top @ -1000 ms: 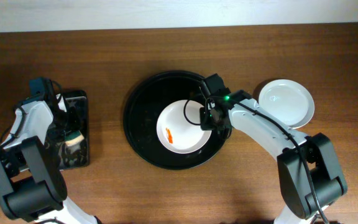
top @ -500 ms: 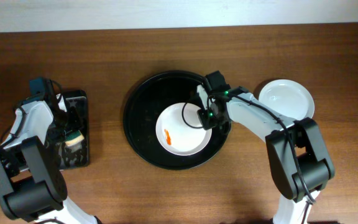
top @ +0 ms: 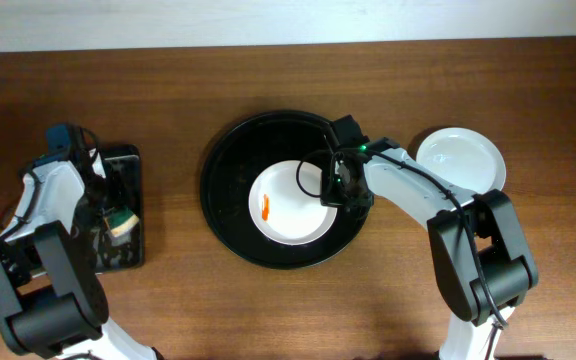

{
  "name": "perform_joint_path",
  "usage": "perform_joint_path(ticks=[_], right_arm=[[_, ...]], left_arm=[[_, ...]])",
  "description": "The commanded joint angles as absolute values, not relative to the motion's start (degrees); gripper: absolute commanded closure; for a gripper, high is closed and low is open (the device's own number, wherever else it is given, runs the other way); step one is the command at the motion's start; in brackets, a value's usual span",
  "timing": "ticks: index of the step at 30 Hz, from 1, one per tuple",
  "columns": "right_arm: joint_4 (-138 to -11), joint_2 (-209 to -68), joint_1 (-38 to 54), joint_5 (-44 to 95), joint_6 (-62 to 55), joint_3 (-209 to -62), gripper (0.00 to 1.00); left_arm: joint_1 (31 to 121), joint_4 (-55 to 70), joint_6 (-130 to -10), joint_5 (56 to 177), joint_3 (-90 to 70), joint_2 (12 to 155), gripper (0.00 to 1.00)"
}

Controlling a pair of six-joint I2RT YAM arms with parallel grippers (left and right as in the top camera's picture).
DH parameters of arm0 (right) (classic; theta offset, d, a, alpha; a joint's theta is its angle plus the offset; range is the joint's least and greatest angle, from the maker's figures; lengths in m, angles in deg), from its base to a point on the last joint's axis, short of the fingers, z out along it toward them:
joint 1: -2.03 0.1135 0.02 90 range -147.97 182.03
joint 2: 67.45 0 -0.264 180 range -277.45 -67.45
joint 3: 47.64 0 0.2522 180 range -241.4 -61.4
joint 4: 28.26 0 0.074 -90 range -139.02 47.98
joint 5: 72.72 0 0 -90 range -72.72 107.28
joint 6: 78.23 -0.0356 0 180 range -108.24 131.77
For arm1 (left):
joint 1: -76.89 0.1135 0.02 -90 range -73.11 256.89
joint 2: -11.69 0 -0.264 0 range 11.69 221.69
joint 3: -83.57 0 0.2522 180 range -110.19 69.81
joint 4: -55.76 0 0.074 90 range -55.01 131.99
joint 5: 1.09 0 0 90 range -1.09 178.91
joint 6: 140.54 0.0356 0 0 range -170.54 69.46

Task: Clean dirty plates on tray and stack at the side
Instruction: 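Slide the last white plate to the tray center with the right gripper, then scrub the last plate with the sponge in the left gripper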

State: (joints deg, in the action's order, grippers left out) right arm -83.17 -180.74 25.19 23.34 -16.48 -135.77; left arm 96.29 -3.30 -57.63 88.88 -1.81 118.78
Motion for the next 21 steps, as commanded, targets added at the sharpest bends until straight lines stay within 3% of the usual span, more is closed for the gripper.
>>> perform_joint_path(ticks=[1,4,5,10,12,15,17,19,21], right_arm=[[-83.4,-181.3,24.0,18.1,-17.0,-135.5,0.96],[-83.4,-181.3,24.0,18.1,-17.0,-135.5,0.96],[-83.4,-181.3,24.0,18.1,-17.0,-135.5,0.96],[-83.5,-181.3,24.0,18.1,-13.8,-135.8,0.96],[-85.1,-181.3,24.0,16.1,-12.4,-137.0,0.96],[-85.7,-181.3,24.0,16.1,-12.4,-137.2,0.96],[-85.8,-181.3,24.0,16.1,-12.4,-137.2,0.96],[-85.8,-181.3,24.0,16.1,-12.4,-137.3,0.96],[-86.0,-181.3,24.0,16.1,-12.4,-137.3,0.96]], left_arm=[[96.1,0.1,-56.9,86.1,1.8,119.7,0.51],[96.1,2.2,-56.9,86.1,2.3,120.9,0.91],[96.1,2.6,-56.9,86.1,2.3,121.2,0.96],[96.1,2.0,-56.9,86.6,2.5,124.1,1.0],[96.0,-6.8,-56.9,88.2,-4.5,119.8,1.0],[94.7,-9.5,-53.3,97.1,-9.3,112.6,1.0],[91.5,-9.3,-53.2,104.0,-9.4,108.8,1.0],[84.7,-6.6,-52.0,119.3,-9.4,108.2,1.0],[76.9,-3.1,-52.1,120.0,-9.4,108.3,1.0]])
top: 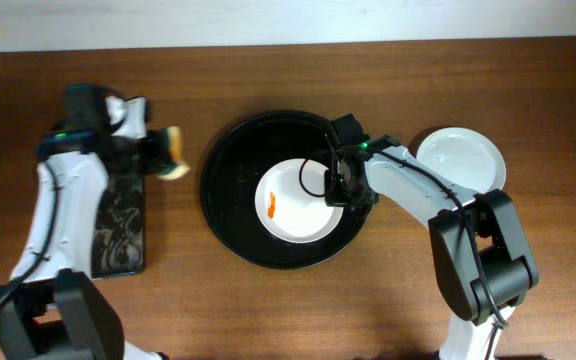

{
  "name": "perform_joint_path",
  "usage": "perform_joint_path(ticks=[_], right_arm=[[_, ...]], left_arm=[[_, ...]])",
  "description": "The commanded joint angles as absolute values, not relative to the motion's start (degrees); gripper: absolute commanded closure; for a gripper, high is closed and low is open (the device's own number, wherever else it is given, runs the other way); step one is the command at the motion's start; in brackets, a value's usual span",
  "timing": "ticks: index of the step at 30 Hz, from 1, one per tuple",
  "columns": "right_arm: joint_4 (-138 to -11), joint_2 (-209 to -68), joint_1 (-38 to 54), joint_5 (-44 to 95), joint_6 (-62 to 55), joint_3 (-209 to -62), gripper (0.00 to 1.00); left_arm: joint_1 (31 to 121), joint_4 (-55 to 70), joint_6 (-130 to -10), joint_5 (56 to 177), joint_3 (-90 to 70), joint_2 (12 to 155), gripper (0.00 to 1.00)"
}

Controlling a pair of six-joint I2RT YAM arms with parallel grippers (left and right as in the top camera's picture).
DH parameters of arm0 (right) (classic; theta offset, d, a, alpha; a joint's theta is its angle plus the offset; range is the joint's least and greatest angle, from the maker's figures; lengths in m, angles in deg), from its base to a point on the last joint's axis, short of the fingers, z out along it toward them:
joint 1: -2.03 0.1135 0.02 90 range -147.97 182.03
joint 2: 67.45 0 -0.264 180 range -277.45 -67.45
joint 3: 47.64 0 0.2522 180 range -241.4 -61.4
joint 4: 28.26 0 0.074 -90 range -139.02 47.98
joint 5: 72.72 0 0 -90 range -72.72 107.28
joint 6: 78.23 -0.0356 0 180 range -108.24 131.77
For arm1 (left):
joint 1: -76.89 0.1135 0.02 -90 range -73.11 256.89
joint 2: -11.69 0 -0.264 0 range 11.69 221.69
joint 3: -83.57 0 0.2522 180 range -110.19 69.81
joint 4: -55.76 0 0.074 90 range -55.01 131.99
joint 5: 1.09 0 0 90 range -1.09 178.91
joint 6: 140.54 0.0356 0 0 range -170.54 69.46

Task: Clean dirty plates on tray and stack at the side
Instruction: 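Scrub the last plate with the sponge in the left gripper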

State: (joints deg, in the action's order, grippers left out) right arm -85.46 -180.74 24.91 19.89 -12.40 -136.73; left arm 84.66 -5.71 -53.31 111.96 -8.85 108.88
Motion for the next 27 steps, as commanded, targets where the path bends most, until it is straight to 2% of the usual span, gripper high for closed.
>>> perform_joint_path(ticks=[1,5,10,14,17,23,27], right_arm=[[-86.0,-181.3,24.0,16.1,-12.4,-137.3,0.96],[-86.2,-181.3,24.0,16.1,-12.4,-137.3,0.96],[-86.4,-181.3,24.0,16.2,-12.4,-137.3,0.96],[-86.5,-181.3,24.0,16.2,-12.5,-137.3,0.96],[-86.7,-181.3,24.0,16.1,-12.5,-137.3,0.96],[-87.5,-181.3,24.0,16.1,-12.5,-137.3,0.96],[-87.9,-181.3,24.0,16.1,-12.5,-137.3,0.96]], left_arm=[[72.9,-1.4,-52.7,119.0,-9.4,108.6,1.0],[57.1,2.4,-63.3,111.1,-9.4,117.0,1.0],[51.4,4.5,-73.3,108.9,-9.4,128.3,1.0],[49.2,2.2,-76.5,104.0,-9.4,130.3,1.0],[49.6,-0.3,-77.1,89.9,-9.4,130.4,1.0],[49.7,-2.2,-72.7,74.1,-9.4,130.4,1.0],[49.7,-6.3,-71.2,71.0,-13.6,130.4,1.0]])
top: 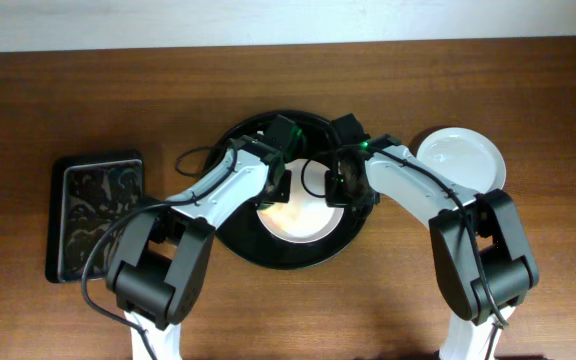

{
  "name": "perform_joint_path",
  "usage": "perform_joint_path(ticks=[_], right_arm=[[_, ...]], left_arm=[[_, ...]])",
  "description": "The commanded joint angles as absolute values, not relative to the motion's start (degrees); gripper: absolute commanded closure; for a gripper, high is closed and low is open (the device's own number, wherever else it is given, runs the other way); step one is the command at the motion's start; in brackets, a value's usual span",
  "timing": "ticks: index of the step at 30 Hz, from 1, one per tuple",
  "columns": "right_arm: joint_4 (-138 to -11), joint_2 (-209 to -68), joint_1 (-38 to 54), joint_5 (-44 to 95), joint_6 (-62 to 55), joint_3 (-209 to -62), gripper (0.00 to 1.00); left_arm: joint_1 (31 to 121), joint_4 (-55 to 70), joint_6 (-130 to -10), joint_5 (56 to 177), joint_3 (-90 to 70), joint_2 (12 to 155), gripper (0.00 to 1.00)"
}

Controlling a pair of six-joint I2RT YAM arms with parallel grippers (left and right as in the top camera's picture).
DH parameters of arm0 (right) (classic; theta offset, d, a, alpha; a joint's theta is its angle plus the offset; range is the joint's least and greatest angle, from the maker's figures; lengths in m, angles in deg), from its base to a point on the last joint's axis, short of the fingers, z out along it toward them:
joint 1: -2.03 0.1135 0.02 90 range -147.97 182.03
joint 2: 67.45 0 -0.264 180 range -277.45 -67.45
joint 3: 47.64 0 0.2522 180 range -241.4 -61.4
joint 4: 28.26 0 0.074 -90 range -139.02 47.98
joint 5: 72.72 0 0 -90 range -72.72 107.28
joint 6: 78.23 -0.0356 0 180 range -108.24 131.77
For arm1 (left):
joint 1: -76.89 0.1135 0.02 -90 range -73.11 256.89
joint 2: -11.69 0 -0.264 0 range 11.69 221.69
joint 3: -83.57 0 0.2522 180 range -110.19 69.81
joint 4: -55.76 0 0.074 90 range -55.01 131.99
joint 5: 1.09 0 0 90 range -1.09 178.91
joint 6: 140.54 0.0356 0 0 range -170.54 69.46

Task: Clean dirty plates on tray and stack at the side
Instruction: 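Scrub the last plate with the sponge in the left gripper, then lift the last plate with the right gripper and stack it on the pile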

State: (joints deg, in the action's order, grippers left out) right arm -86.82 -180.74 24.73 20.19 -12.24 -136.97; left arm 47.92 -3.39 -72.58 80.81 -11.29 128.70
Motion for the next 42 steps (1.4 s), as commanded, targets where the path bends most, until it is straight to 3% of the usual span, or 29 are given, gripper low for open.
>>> perform_joint_path(ticks=[1,7,14,19,25,37,40,42], right_arm=[[-88.2,-181.3,24.0,16.1,-12.5,-137.3,0.96],[-92.3,-181.3,24.1,11.3,-9.9,-140.4,0.96],[-113.4,-178.4,25.1,-8.0,-6.5,-163.4,0.96],[-117.2,-178.3,37.7,-35.4,-6.7,-166.7,0.96],[-123.1,-178.3,46.0,-50.1,-10.2,-166.7,0.96],[-124.1,-178.3,46.7,-50.8,-12.8,-166.7,0.96],[-124.6,-177.9,40.8,-32.3,-13.6,-167.3,0.96],[-126.7,-177.3,31.0,-19.5,-13.3,-170.4,0.96]], left_arm=[[49.7,-9.4,-71.2,70.6,-17.2,130.4,1.0],[50.5,-16.8,-71.3,67.2,-26.9,130.3,1.0],[59.3,-17.1,-67.3,94.0,-26.9,125.3,0.95],[60.8,-17.1,-66.0,96.7,-26.9,125.3,0.91],[60.8,-17.1,-66.0,96.6,-26.9,125.3,0.89],[60.8,-17.1,-66.0,96.6,-26.9,125.3,0.89],[60.8,-17.0,-65.6,96.6,-26.9,125.3,0.89],[60.8,-17.0,-65.4,96.6,-26.9,125.3,0.89]])
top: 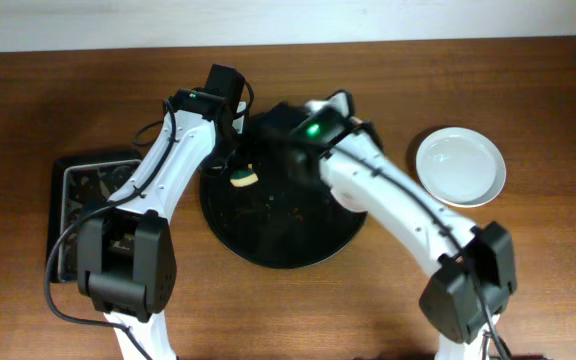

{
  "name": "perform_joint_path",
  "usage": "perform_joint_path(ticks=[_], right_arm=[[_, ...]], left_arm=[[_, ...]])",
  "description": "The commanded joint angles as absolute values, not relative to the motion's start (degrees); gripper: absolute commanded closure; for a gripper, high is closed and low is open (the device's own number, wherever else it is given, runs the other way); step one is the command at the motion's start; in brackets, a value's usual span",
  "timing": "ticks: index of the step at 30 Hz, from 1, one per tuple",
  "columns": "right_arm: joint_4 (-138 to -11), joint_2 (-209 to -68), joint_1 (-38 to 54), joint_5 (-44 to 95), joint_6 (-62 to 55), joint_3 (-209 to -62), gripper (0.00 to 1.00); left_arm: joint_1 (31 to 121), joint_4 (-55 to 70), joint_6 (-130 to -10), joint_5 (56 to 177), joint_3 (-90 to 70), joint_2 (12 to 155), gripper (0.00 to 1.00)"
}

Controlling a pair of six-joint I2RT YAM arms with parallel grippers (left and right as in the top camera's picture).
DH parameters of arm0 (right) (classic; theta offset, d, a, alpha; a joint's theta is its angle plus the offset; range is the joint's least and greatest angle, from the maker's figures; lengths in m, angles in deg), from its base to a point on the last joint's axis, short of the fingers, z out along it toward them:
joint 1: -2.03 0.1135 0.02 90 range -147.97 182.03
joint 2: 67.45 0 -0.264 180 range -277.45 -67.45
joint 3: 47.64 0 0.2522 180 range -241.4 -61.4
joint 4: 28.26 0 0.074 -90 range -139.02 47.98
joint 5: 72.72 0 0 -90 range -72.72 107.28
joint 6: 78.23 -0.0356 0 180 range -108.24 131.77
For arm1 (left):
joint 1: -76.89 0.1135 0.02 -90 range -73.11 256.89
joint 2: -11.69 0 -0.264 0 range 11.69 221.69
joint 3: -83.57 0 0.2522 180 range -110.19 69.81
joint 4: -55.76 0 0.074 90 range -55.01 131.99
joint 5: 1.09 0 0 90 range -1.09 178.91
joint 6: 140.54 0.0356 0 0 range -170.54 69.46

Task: Clean dirty plates on tray and stack at the side
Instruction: 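Lift the last plate with the right gripper and stack it on the pile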

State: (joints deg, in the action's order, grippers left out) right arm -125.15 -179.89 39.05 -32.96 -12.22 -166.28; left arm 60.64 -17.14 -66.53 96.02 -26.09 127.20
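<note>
The round black tray (268, 235) lies mid-table with crumbs on its bare floor. No plate shows in it. My left gripper (238, 165) reaches in from the tray's back left, shut on a yellow-green sponge (245, 178) over the tray's left part. My right arm (368, 185) is raised high across the back of the tray. Its gripper end (283, 135) is a dark blur, and whether it holds anything cannot be told. A clean white plate (460, 165) sits on the table to the right of the tray.
A small rectangular black tray (78, 220) lies at the left of the wooden table (528, 280). The left arm crosses above its right edge. The pale wall edge runs along the back.
The sponge was on the plate in the middle of the tray and is now over the tray's left part. The plate no longer shows. The right arm has risen and swung left.
The left gripper was first at the small black tray, while the right gripper held the rim of an orange-stained plate in the round tray. Then the sponge hung left of the round tray, then pressed on the plate. Now the plate is out of sight.
</note>
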Motion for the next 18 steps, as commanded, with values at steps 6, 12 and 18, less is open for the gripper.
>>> perform_joint_path(ticks=[6,12,18], right_arm=[[-127.8,-177.2,-4.5,27.4,3.0,-174.9,0.96],[-119.1,-179.0,-23.2,26.8,1.6,-164.6,0.96],[-105.8,-178.3,-23.1,23.1,-1.1,-152.5,0.51]], left_arm=[[60.8,-17.0,-63.6,96.7,-26.9,125.3,0.89],[60.8,-17.0,-63.6,96.6,-26.9,125.3,0.89],[60.8,-17.0,-62.4,96.7,-26.9,125.3,0.89]])
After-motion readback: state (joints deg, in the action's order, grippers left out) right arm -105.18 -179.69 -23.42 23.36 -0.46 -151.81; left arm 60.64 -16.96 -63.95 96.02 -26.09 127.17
